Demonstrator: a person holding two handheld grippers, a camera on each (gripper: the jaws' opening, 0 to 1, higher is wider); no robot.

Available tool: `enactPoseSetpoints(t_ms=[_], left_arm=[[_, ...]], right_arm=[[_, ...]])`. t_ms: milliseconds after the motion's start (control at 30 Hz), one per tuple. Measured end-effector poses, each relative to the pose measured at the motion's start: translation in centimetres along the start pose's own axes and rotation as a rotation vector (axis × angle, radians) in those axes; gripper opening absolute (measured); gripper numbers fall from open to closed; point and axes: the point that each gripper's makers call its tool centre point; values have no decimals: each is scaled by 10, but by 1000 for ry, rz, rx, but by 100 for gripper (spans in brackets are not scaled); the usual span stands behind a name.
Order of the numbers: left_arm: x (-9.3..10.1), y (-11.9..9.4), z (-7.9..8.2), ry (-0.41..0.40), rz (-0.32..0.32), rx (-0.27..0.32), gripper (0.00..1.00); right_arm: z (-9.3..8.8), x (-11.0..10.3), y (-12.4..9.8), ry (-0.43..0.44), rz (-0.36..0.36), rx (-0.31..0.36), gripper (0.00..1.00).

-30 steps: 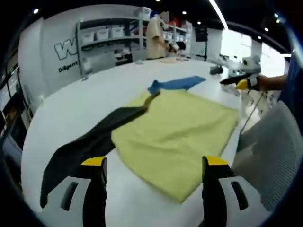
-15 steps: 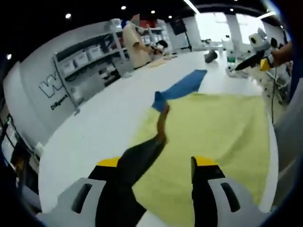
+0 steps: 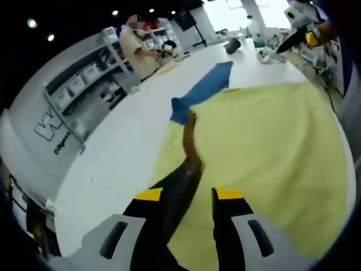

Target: Fold the garment on the visible template until the final outline fits inside the template.

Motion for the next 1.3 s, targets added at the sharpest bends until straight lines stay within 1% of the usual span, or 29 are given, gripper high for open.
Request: enactPoseSetpoints(t_ms=[33, 67, 100, 200, 367, 433, 467, 500, 600, 633, 700, 800, 900, 967, 1000, 1067, 1133, 1167, 1267, 1300], left_arm=[[-1, 3, 0, 15, 0, -1, 31], [-2, 3, 4, 39, 3, -7, 30], [-3, 5, 3, 57, 7, -14, 30], [-4, 9, 1, 73, 7, -19, 29], [-6, 13, 1, 97, 7, -16, 20], [-6, 13, 2, 99, 4, -25, 12], [-7, 14, 0, 104, 0, -33, 8], [-7, 14, -1, 102, -10, -34, 6], [-9, 14, 0, 100, -7, -29, 6], [-13, 12, 4, 85, 0, -14, 6], [-21, 12, 4, 67, 15, -5, 6], [-29, 12, 5, 55, 20, -1, 6], [-46, 13, 10, 37, 41, 11, 6], [-59, 17, 8, 13, 51, 18, 6], [-61, 13, 11, -5, 61, 22, 5], [-69, 15, 14, -21, 73, 33, 5], [-81, 16, 16, -36, 87, 40, 5], [-89, 17, 18, -47, 98, 39, 5], [-105, 21, 15, -83, 111, 40, 5], [-114, 23, 14, -96, 118, 38, 5]], right_arm=[[0, 2, -1, 4, -7, 1, 99], [-1, 5, -3, 7, -14, 1, 99], [-1, 7, -4, 15, -19, 2, 99], [-3, 10, -6, 30, -34, 4, 99], [-3, 11, -10, 42, -49, 8, 98], [-3, 11, -10, 42, -54, 6, 98], [-3, 11, -10, 41, -57, 5, 98], [-3, 11, -11, 42, -57, 4, 98], [-4, 12, -10, 45, -59, 2, 98], [-4, 12, -10, 45, -60, -1, 98], [-5, 12, -9, 46, -61, -1, 98], [-6, 11, -8, 49, -58, -7, 97], [-8, 9, -5, 50, -53, -17, 97], [-8, 8, -4, 50, -51, -21, 97], [-8, 8, -4, 50, -51, -21, 97], [-9, 9, -4, 51, -52, -24, 96], [-10, 11, -4, 52, -54, -29, 96], [-10, 11, -4, 52, -55, -31, 96], [-11, 13, -4, 56, -59, -41, 96], [-12, 14, -3, 58, -62, -45, 96]])
Point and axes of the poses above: the point that each gripper's makers call its tool centre point, and the gripper's own axes: y roughly forward along the fingers, x roughly to its right, z roughly out of its top, and after that the axes turned 6 degrees about -z, right-handed
